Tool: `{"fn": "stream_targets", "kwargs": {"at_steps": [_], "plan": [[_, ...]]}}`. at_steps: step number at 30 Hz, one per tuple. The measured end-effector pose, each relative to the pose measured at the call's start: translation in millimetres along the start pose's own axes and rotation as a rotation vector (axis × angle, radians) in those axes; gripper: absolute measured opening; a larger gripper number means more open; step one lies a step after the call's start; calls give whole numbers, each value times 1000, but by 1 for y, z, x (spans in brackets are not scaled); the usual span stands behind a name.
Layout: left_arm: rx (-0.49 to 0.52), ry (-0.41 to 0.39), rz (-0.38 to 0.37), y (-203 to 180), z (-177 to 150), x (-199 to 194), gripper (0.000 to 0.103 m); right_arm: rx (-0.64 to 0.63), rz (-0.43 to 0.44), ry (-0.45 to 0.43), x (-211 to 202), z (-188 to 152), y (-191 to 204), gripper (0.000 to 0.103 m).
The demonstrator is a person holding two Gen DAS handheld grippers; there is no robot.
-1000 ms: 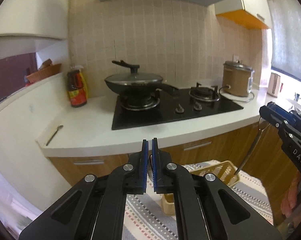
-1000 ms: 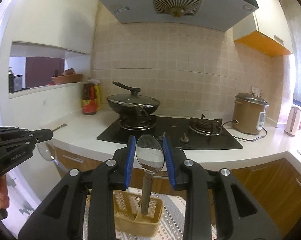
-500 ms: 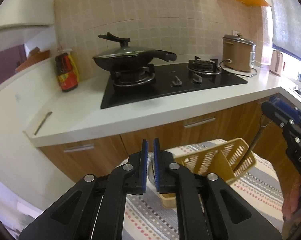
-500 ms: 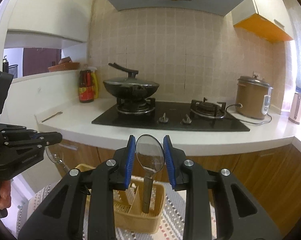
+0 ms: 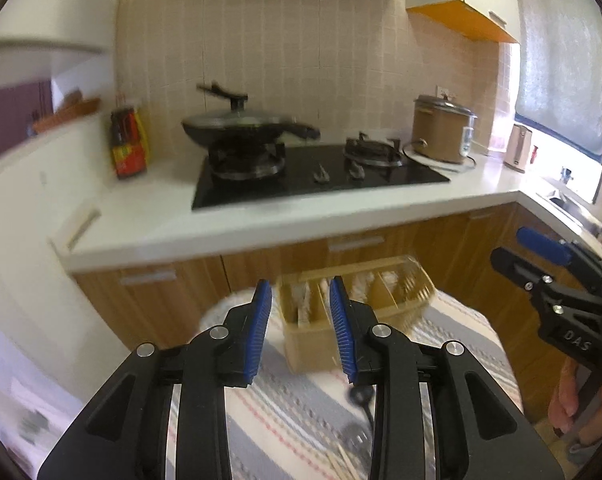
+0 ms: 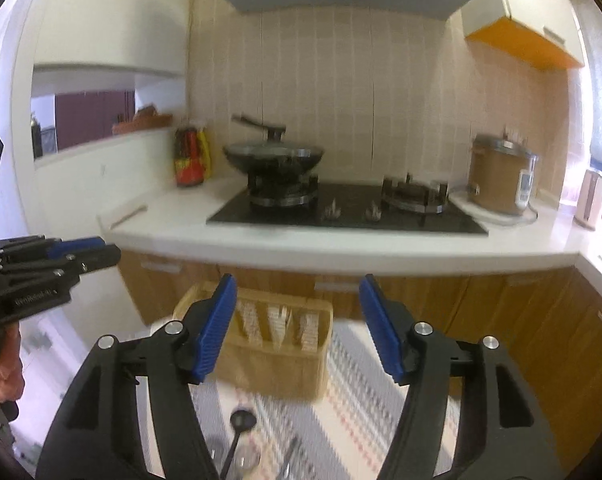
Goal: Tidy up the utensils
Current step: 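Grasp the black plastic spoon with the left gripper while the right gripper approaches another clear spoon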
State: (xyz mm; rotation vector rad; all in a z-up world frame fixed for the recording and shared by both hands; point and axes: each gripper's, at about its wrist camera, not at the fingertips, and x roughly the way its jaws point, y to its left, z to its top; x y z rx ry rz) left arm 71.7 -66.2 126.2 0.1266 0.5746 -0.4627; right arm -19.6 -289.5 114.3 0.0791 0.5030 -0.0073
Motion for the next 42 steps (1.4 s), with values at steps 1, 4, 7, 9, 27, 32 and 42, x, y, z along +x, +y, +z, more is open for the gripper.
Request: {"fn": "stream_targets", "kwargs": {"at_steps": [1,4,7,9,27,32,42], "plan": [[-22,22,-25,3,-8,0,30,6,8,30,2,-4,-1,54],[-76,81,-84,11,-30,7,30,57,55,159,14,-23,-9,46],[-111,148,-119,16,-53,21,29,92,66,293,36,-46,-15,37],[-129,195,-155,18,-66,31,29,143,97,404,57,-67,-22,36],[-148,462,-224,-7,-129,132,36,222,102,735,128,-154,-32,36],[-205,475,-232,-13,-126,150,36,244,135,746,132,-153,-33,36],[-186,501,-166,-30,-128,186,41,146,209,827,91,-181,-7,36]]}}
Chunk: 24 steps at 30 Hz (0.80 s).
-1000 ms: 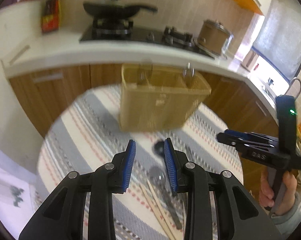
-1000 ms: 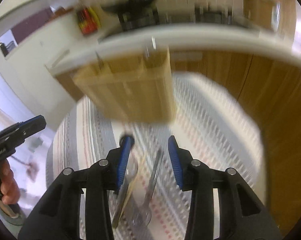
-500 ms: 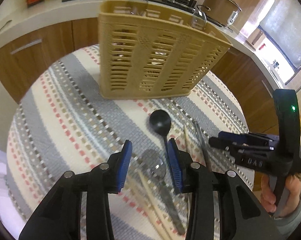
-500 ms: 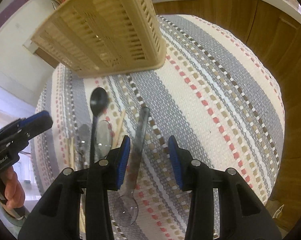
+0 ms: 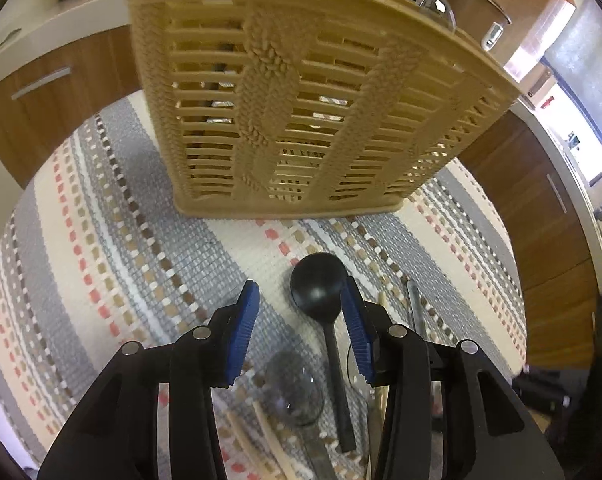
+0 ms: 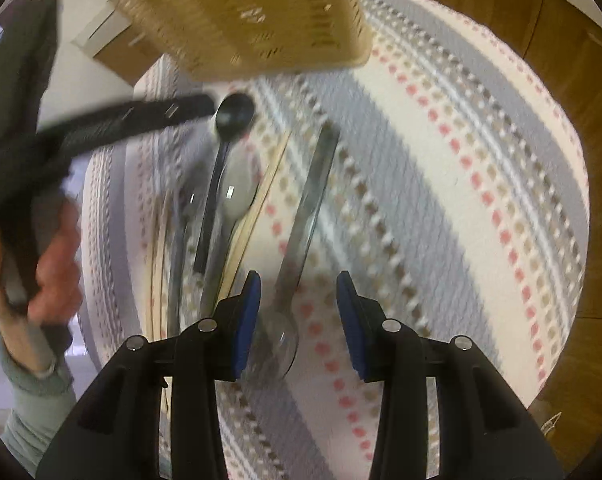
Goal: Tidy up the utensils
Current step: 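Grasp the black plastic spoon with the left gripper while the right gripper approaches another clear spoon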
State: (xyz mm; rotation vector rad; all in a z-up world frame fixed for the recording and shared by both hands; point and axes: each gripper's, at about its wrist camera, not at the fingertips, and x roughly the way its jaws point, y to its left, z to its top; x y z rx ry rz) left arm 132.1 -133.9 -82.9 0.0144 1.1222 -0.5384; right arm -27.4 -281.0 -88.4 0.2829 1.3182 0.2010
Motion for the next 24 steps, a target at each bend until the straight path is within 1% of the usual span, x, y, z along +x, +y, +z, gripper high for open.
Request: {"fn": "stream_targets", "kwargs": {"at_steps": [3,7,10,13,14,16,17,18,20,21,23,24], "plan": [[-11,10,7,-1,2,8,41,-30,-29,-14,0,-3,9,36],[-17,10,22,-2,5,15,41,-59,-55,-4,7,-6,20,36],[-11,13,27,-5,7,21,42,-121,-125,-11,18,-9,37,36],[-8,19,30,-11,9,32,42,-152,-158,-16,20,-13,43,31],[-7,15,31,-12,9,33,42,-155,-164,-16,20,-14,43,28],[-9,16,27,-15,9,36,42,-152,-164,-16,18,-16,40,24],[-12,16,21,-14,9,35,42,-149,-161,-17,13,-23,30,21],[-15,16,16,-11,8,33,42,-142,-156,-15,12,-24,28,21],[-21,19,7,-10,8,33,42,-141,-186,-24,7,-27,22,21],[-23,20,4,-8,8,32,42,-134,-184,-24,6,-28,19,21],[-27,22,7,-8,10,32,42,-96,-124,-8,5,-28,11,20],[-21,24,13,-11,11,34,44,-85,-117,-8,3,-29,8,20]]}}
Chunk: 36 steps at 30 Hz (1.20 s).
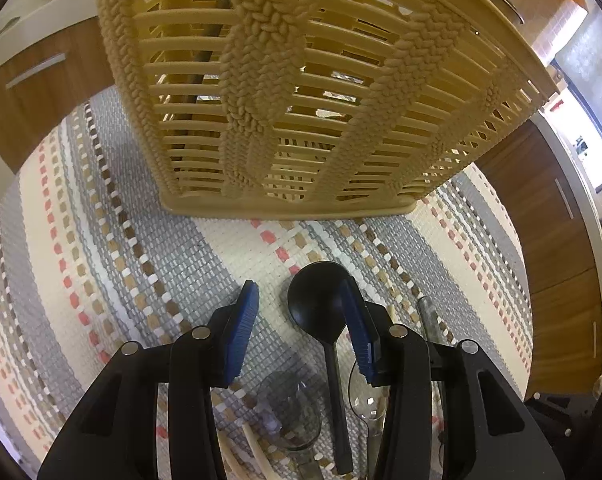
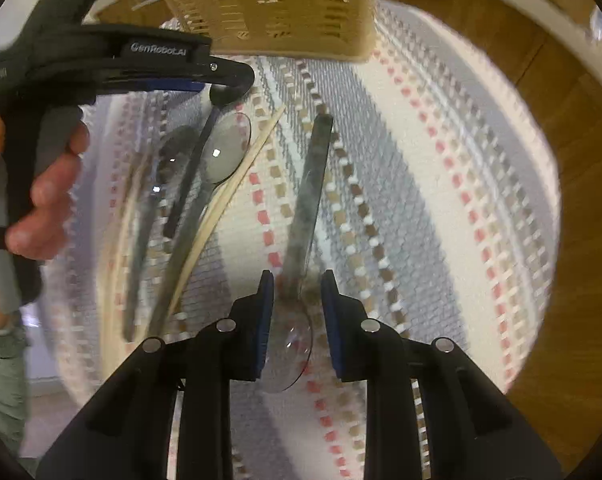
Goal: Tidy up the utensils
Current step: 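Grasp the black plastic spoon with the left gripper while the right gripper approaches another clear spoon, then close the right gripper on a second clear spoon while the left holds the black spoon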
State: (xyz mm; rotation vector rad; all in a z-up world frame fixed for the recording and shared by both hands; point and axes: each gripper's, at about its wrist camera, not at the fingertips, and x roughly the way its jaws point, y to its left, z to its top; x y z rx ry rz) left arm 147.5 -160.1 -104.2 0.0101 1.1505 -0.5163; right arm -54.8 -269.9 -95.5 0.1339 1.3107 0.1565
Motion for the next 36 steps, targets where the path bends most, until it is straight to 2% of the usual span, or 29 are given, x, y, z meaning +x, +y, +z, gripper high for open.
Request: {"fn": "stream_targets", "kwargs": {"at_steps": [4,9,12,14,15,20,23,28,29,30,32,36], "plan": [[39,-4,45,-13,0,4,50,-22,-105,-40,-8,-3,-11,20],[61,-18,113,-35,3,17,50,36,-75,-75,-17,-5,-28,20],[74,-27,145,-45,3,23,49,60,0,-87,-25,-5,-31,21],[83,-38,187,-49,2,26,36,57,18,-100,-29,-3,-26,24],[85,-41,199,-50,3,26,36,52,32,-103,-29,-1,-21,27],[85,-40,145,-46,4,26,35,49,71,-97,-26,14,-10,27],[61,-33,83,-31,-1,22,35,87,121,-91,-22,23,-12,27],[37,-29,47,-10,-7,15,35,151,180,-90,-14,45,-12,27],[19,-29,18,-4,-8,12,35,157,185,-88,-13,47,-15,32],[2,-32,-16,2,-11,8,35,165,184,-89,-11,51,-14,45],[-30,-46,-61,12,-11,0,35,168,179,-103,-12,56,-10,54],[-47,-74,-72,26,-12,-17,35,138,124,-108,-8,62,10,53]]}}
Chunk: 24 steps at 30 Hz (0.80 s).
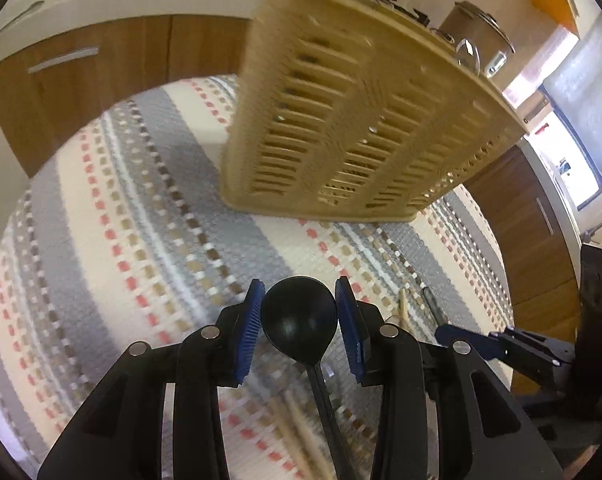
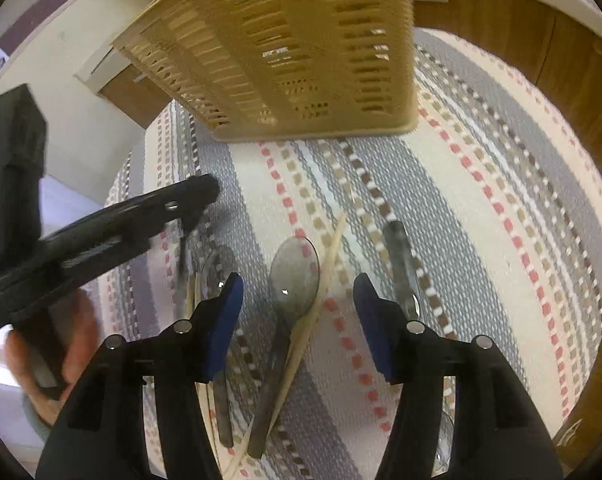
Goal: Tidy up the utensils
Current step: 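Close the right gripper on a second clear spoon while the left holds the black spoon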
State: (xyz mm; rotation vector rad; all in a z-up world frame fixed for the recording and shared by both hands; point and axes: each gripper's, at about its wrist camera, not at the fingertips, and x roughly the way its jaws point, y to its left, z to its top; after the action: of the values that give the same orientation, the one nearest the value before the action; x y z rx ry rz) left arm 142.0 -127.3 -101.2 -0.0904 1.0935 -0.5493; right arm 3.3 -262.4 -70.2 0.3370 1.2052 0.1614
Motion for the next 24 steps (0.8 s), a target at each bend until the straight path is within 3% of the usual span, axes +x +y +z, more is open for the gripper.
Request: {"fn": "stream_targets", "kwargs": {"at_steps": [5,9,24], "plan": [[-35,-4,23,28,-2,-16,35,-4,-56,38,17,7,15,51],[-33,0,26,42,-9,-22,35,-22,-89,62,33,16,29,38],[-3,-7,5,61,-21,-42,35,-57,-225,165,90,48,71,36]]}}
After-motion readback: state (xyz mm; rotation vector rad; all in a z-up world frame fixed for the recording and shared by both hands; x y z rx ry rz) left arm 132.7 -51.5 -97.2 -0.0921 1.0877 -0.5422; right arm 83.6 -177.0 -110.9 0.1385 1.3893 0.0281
